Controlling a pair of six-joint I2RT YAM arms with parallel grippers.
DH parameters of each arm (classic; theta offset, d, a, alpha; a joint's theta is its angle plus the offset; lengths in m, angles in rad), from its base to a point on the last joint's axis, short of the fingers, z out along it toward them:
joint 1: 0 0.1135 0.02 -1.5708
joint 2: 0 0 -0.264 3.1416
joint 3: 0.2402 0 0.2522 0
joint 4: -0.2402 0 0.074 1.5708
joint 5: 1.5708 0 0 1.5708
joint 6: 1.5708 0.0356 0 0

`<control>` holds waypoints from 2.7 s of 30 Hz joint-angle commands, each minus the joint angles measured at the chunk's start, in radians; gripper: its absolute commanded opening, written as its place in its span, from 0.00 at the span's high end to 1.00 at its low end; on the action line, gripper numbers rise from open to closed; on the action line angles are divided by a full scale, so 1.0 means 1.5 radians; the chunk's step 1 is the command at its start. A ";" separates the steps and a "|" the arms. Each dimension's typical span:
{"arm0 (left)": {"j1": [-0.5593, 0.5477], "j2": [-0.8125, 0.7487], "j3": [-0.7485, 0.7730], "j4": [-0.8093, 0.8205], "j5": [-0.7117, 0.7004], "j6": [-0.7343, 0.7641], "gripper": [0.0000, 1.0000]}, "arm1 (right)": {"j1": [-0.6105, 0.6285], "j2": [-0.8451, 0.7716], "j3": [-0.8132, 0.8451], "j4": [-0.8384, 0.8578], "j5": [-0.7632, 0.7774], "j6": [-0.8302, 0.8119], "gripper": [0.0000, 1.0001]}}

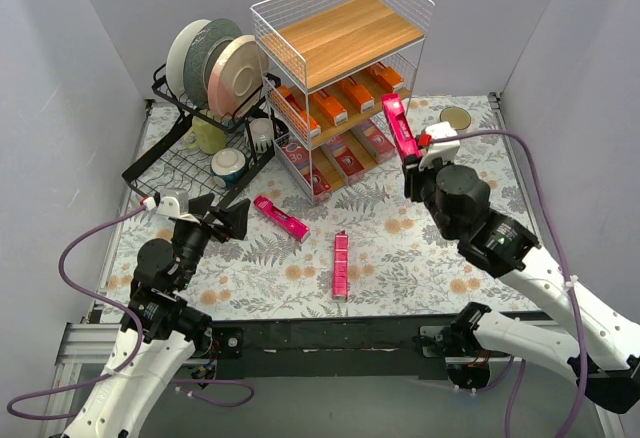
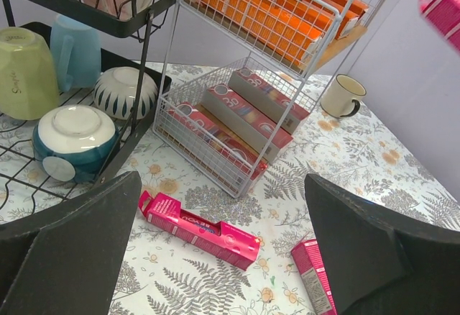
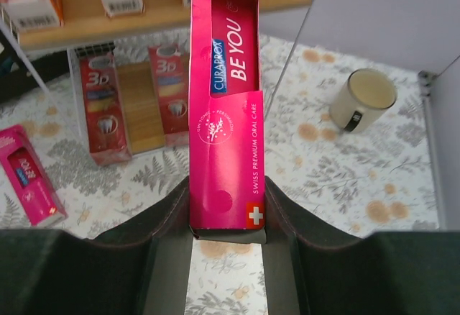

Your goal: Place and organize the toothpastes onto the shelf

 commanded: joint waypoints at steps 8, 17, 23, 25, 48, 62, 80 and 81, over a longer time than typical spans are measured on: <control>-0.001 0.004 0.019 0.002 0.010 0.009 0.02 | -0.135 0.144 0.330 0.000 -0.152 -0.207 0.62; -0.001 0.007 0.019 0.001 0.012 0.009 0.02 | -0.275 0.368 0.582 -0.012 -0.413 -0.250 0.59; -0.001 0.007 0.018 0.000 0.012 0.008 0.02 | -0.321 0.531 0.793 -0.070 -0.502 -0.259 0.57; -0.001 0.007 0.019 0.001 0.012 0.008 0.02 | -0.331 0.580 0.849 -0.083 -0.508 -0.262 0.57; -0.002 0.010 0.019 0.000 0.010 0.008 0.02 | -0.378 0.629 0.813 0.022 -0.494 -0.264 0.45; -0.001 0.010 0.020 -0.003 0.005 0.009 0.02 | -0.379 0.659 0.818 0.065 -0.475 -0.279 0.43; -0.001 0.003 0.021 -0.003 0.005 0.009 0.02 | -0.380 0.462 0.607 0.162 -0.483 -0.204 0.23; -0.001 0.001 0.021 -0.004 0.005 0.009 0.02 | -0.379 0.448 0.589 0.168 -0.485 -0.194 0.21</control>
